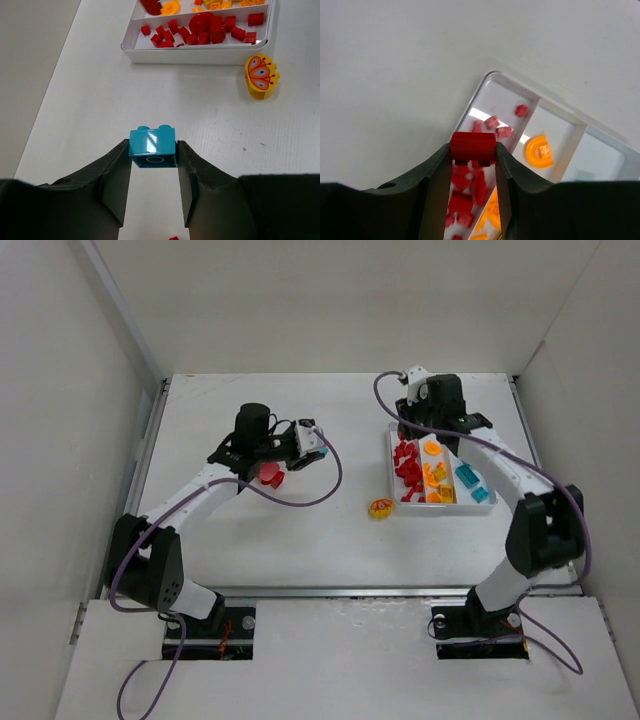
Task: Sort the legos into containers by color
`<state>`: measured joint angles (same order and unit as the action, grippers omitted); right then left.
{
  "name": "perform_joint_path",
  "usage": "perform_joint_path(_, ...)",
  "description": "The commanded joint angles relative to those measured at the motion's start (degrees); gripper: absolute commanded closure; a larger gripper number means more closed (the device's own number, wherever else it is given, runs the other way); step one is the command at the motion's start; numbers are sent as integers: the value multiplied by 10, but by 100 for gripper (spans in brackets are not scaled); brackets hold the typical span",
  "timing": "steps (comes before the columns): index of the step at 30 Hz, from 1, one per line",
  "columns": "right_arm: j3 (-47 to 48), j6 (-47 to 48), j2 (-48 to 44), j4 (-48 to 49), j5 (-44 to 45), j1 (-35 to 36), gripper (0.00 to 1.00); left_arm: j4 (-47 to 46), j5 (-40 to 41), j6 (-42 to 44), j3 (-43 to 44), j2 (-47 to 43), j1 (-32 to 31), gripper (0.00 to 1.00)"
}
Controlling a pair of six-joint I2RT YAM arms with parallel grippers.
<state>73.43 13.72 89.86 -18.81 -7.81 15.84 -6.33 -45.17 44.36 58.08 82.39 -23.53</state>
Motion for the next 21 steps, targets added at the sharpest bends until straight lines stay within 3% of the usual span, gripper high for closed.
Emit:
perform_joint_path(1,80,-75,94,23,108,-12,96,-26,-8,-25,-3,-27,-12,100)
perform_joint_path(4,135,-75,153,-9,115,-17,80,-21,-3,-25,-3,-27,-17,100)
perform_joint_path(5,143,-75,163,-15,115,-17,66,-21,-3,-25,-3,-27,-17,100)
perform_joint_path(7,161,-75,175,-15,107,-17,52,-21,-3,-25,-3,-27,-17,100)
perform_joint_path(9,167,-75,182,-21,93,-17,22,-21,-3,-25,3,-27,-17,100)
perform_joint_path(10,167,-75,182,-21,93,-17,0,-15,-3,-25,8,-22,-17,100)
perform_joint_path(15,123,-42,109,11,62,-17,0,-15,-22,-31,20,-15,-17,100)
perform_joint_path(18,21,24,3,83,-110,-17,0,-8,-43,-14,26,-15,-17,100)
perform_joint_path(19,-1,32,-21,97,-217,-17,0,-2,-49,-5,26,-15,-17,100)
perform_joint_path(21,-28,-9,-66,126,-299,-17,0,-2,-55,11,26,-21,-22,100)
